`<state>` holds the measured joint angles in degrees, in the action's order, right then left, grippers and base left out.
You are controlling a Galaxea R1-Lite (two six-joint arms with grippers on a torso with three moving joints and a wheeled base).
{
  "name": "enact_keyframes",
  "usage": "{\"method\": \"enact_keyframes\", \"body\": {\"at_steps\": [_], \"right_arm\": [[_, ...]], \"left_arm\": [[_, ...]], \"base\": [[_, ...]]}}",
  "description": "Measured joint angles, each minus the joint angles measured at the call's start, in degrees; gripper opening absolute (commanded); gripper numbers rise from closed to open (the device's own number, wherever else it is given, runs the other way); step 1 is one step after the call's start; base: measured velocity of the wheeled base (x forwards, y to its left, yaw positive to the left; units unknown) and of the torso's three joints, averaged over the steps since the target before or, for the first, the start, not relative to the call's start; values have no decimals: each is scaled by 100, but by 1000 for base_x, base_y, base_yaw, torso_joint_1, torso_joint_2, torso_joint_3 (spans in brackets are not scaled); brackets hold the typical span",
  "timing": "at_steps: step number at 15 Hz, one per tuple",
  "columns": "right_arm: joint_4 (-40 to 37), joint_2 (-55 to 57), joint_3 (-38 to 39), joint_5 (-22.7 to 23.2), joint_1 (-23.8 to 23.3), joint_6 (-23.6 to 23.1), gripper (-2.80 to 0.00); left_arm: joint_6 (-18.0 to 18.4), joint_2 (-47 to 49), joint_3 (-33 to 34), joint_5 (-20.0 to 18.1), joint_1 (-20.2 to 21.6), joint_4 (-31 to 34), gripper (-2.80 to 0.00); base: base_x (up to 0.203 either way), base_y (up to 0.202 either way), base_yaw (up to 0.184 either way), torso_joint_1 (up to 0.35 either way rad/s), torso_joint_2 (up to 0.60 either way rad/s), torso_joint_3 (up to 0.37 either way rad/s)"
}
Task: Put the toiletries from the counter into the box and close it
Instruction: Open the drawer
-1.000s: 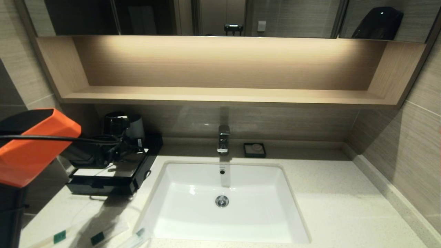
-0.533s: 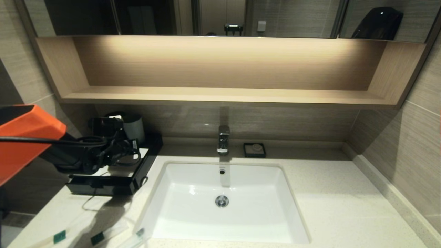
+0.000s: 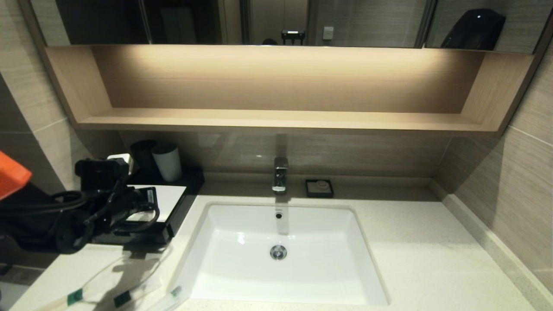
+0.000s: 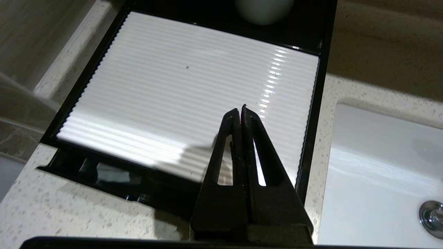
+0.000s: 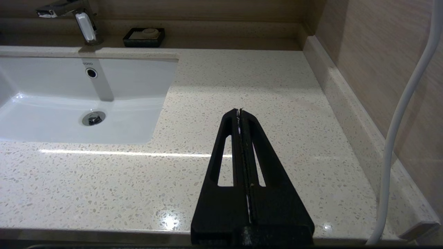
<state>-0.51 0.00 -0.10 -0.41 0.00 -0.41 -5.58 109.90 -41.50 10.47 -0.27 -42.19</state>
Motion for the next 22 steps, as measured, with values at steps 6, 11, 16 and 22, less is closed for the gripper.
{"method": "enact_keyframes", "body": {"at_steps": [6, 11, 16, 22], "right_arm": [[0, 0, 0, 0, 0, 0, -280], [-1, 0, 0, -2, 0, 0, -280], [0, 0, 0, -2, 0, 0, -280], [-1, 0, 0, 0, 0, 0, -280]], "left_arm": [[2, -685, 1004, 285, -4, -29, -280], [-45, -635, 1435, 336, 98, -191, -280], [-4, -305, 1772, 4, 543, -1453, -280], [358, 174, 1937, -1249, 1385, -2079, -280]], "base": [[0, 0, 0, 0, 0, 0], [0, 0, 0, 0, 0, 0], [0, 0, 0, 0, 0, 0], [0, 0, 0, 0, 0, 0]]}}
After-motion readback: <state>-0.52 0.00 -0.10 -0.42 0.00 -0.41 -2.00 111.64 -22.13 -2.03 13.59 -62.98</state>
